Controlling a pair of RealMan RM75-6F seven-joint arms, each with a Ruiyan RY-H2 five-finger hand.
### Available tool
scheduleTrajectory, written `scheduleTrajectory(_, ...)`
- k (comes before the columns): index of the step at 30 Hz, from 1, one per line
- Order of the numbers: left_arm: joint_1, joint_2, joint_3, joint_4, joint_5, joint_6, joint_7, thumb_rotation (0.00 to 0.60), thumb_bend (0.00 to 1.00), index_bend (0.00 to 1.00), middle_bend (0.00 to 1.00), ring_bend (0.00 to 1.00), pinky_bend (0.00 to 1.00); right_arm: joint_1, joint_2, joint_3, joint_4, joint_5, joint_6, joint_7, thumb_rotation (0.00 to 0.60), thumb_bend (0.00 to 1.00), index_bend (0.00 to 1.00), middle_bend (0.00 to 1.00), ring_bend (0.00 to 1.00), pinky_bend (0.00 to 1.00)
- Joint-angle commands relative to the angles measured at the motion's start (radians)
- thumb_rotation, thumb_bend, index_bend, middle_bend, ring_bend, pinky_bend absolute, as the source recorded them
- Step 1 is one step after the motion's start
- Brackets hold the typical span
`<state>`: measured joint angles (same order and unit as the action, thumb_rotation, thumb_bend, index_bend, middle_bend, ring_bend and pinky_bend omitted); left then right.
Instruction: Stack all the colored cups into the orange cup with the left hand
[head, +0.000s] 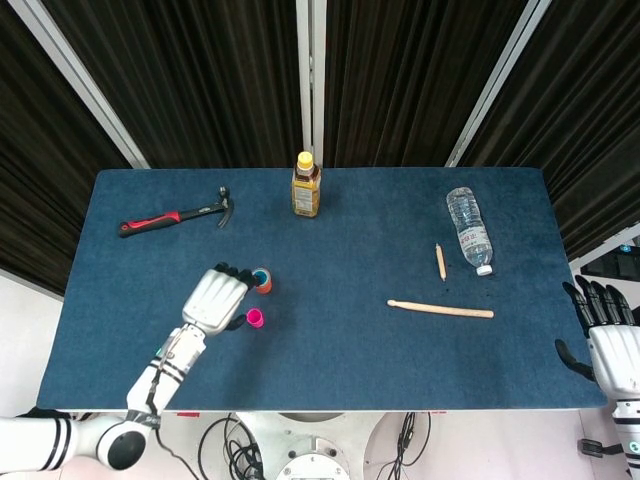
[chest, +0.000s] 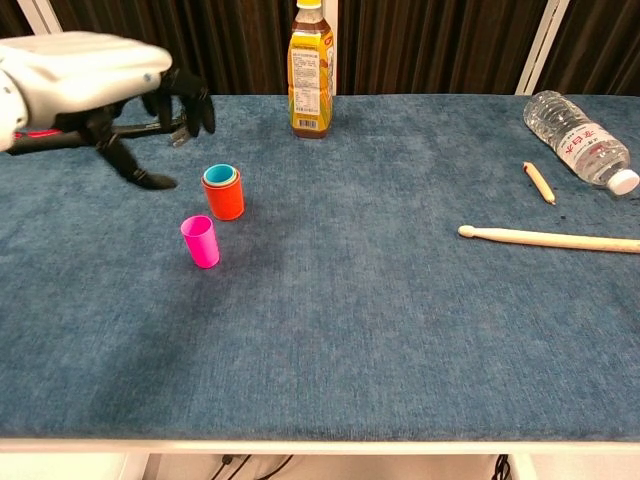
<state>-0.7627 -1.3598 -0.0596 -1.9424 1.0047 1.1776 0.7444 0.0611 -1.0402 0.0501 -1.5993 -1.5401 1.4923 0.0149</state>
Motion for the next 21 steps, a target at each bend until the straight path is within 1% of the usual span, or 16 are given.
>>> scheduleTrajectory(1, 0.030, 0.006, 0.055, -0.015, 0.016, 0.015, 0.034, 0.600, 0.21, 0.33, 0.33, 0.34, 0.31, -0.001, -0.001, -0.001, -0.004, 0.002, 0.000, -0.004, 0.600, 0.28, 0.00, 0.00, 0.00, 0.00)
scheduleTrajectory(4, 0.033, -0.032, 0.070, 0.036, 0.037, 0.000, 0.032, 0.600, 0.21, 0.32, 0.33, 0.34, 0.32, -0.003, -0.005, -0.004, -0.005, 0.004, -0.001, -0.011, 0.600, 0.28, 0.00, 0.00, 0.00, 0.00)
scheduleTrajectory(9, 0.027, -0.101, 0.053, 0.136, 0.040, -0.025, 0.008, 0.600, 0.21, 0.30, 0.32, 0.34, 0.32, -0.008, -0.005, -0.008, -0.010, 0.001, 0.005, -0.024, 0.600, 0.28, 0.00, 0.00, 0.00, 0.00)
scheduleTrajectory(16, 0.030, -0.138, 0.053, 0.203, 0.058, -0.051, -0.017, 0.600, 0.21, 0.31, 0.32, 0.34, 0.32, -0.010, 0.000, -0.004, -0.004, 0.019, -0.001, -0.019, 0.600, 0.28, 0.00, 0.00, 0.00, 0.00)
scheduleTrajectory(21, 0.017, -0.165, 0.051, 0.243, 0.047, -0.092, -0.012, 0.600, 0.21, 0.33, 0.33, 0.34, 0.32, -0.006, -0.008, -0.005, 0.007, 0.023, -0.014, -0.012, 0.600, 0.28, 0.00, 0.00, 0.00, 0.00)
